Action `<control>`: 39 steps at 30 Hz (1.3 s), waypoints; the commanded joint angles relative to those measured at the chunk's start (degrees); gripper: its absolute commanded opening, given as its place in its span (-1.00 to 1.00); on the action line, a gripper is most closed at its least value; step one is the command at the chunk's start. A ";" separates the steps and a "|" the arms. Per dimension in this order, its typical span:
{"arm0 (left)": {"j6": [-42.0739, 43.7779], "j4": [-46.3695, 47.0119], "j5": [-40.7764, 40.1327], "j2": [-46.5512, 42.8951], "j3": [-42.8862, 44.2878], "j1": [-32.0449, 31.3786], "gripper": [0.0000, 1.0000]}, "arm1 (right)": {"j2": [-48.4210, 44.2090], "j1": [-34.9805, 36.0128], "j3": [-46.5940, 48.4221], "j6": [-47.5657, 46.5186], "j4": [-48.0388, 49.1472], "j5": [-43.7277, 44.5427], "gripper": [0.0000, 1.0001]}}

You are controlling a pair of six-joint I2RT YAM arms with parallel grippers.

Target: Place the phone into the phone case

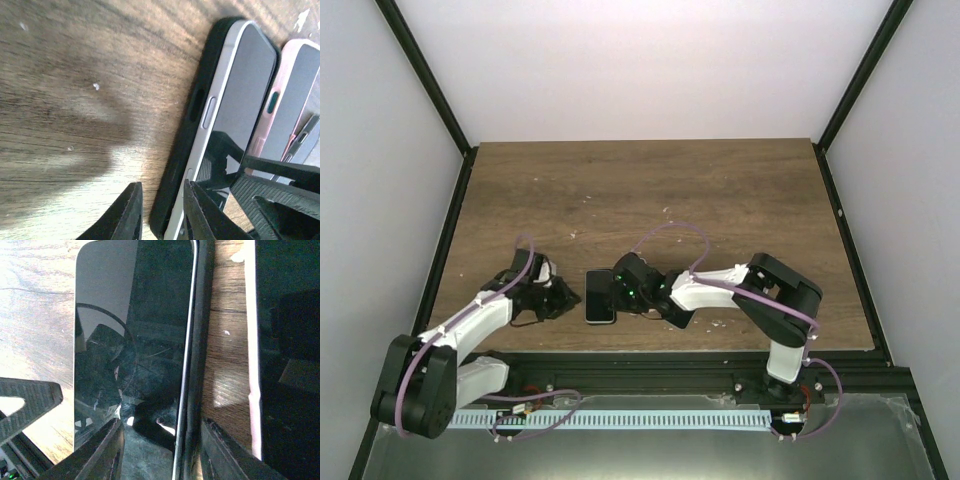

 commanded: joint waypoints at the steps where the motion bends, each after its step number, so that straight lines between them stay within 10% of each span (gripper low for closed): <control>1: 0.06 -3.38 -3.40 -2.48 2.18 -0.10 -0.48 | -1.14 -1.07 -2.45 0.41 1.73 -1.67 -0.14; 25: 2.07 10.36 4.76 11.49 2.20 -0.27 -0.80 | 2.45 -4.29 -5.85 1.84 15.77 -11.43 -0.09; 39: 3.13 6.38 0.84 10.31 2.32 0.14 -0.56 | 1.95 -4.90 -5.11 3.44 23.30 -16.58 -0.08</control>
